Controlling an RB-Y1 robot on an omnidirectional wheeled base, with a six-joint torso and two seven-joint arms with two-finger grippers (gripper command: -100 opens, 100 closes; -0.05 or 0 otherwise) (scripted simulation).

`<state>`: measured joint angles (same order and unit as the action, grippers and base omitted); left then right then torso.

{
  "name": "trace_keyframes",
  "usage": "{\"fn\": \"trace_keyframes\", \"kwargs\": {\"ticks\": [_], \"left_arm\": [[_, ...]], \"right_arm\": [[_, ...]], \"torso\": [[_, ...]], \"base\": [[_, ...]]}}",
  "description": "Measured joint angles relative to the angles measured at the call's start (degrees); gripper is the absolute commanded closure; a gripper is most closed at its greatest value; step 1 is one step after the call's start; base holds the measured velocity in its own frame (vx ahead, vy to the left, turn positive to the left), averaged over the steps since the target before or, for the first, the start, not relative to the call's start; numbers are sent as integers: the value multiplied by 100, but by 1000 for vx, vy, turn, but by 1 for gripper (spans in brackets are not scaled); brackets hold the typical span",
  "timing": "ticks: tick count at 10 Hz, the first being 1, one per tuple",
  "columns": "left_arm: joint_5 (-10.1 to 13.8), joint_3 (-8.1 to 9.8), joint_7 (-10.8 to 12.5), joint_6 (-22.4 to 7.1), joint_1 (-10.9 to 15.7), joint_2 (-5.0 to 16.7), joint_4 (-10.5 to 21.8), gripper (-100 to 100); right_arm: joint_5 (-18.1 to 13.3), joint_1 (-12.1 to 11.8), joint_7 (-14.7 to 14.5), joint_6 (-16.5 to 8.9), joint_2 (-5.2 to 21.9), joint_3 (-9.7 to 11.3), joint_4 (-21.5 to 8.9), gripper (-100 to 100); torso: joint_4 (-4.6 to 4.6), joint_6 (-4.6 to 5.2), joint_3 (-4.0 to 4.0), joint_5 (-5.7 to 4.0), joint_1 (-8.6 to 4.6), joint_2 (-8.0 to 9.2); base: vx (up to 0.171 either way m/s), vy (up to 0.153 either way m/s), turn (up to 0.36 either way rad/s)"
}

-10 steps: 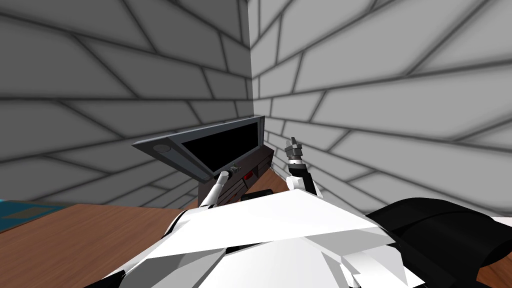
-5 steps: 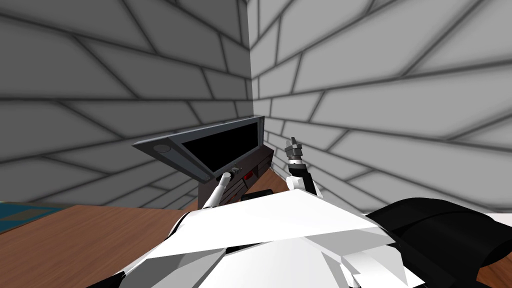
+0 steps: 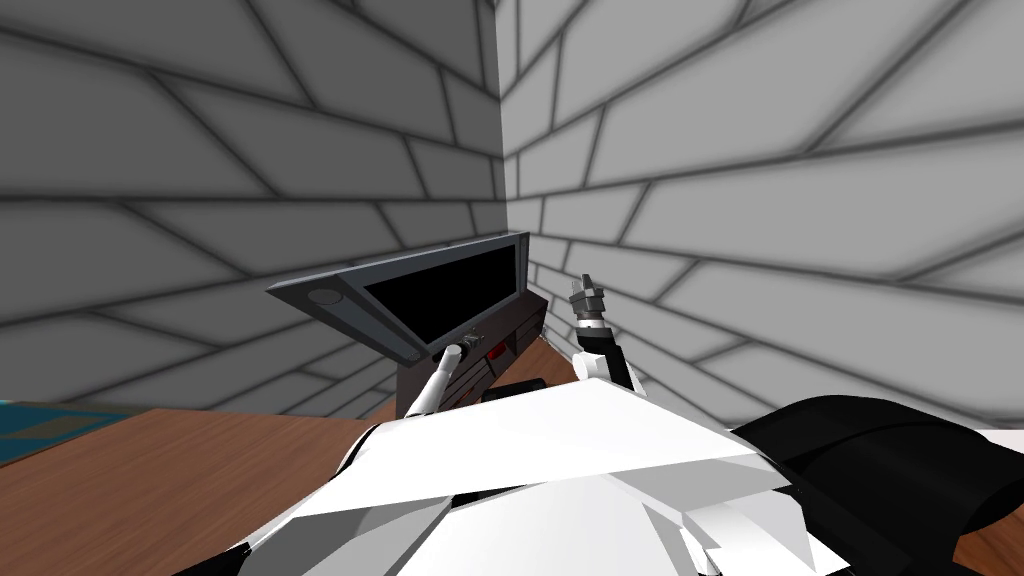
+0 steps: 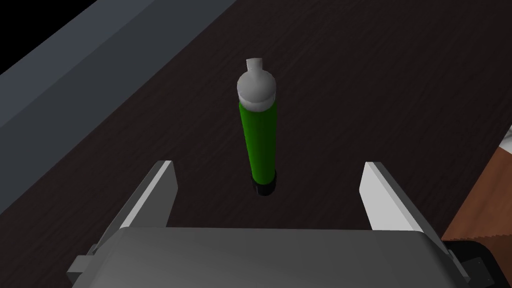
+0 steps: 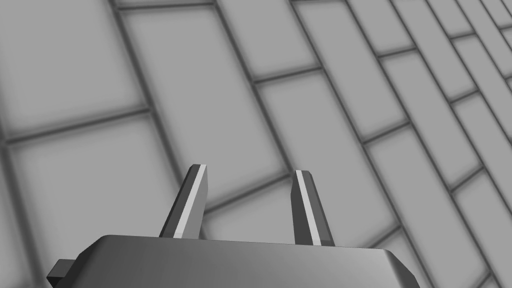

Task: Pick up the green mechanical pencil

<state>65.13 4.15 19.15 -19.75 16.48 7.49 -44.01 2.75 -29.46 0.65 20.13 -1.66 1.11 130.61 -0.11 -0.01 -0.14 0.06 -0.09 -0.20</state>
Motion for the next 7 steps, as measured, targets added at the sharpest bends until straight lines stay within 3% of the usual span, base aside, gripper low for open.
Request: {"fn": "trace_keyframes", "kwargs": {"ticks": [4, 7], "left_arm": [[-16, -18, -85, 213, -151, -202, -65, -100], [16, -20, -147, 257, -160, -226, -50, -100]], "right_arm": [[0, 0, 0, 0, 0, 0, 0, 0], [0, 0, 0, 0, 0, 0, 0, 0]], "torso": [[1, 0, 3, 1, 4, 5], [1, 1, 1, 0, 3, 2]], "base": [[-7, 9, -26], [1, -2, 5]]}}
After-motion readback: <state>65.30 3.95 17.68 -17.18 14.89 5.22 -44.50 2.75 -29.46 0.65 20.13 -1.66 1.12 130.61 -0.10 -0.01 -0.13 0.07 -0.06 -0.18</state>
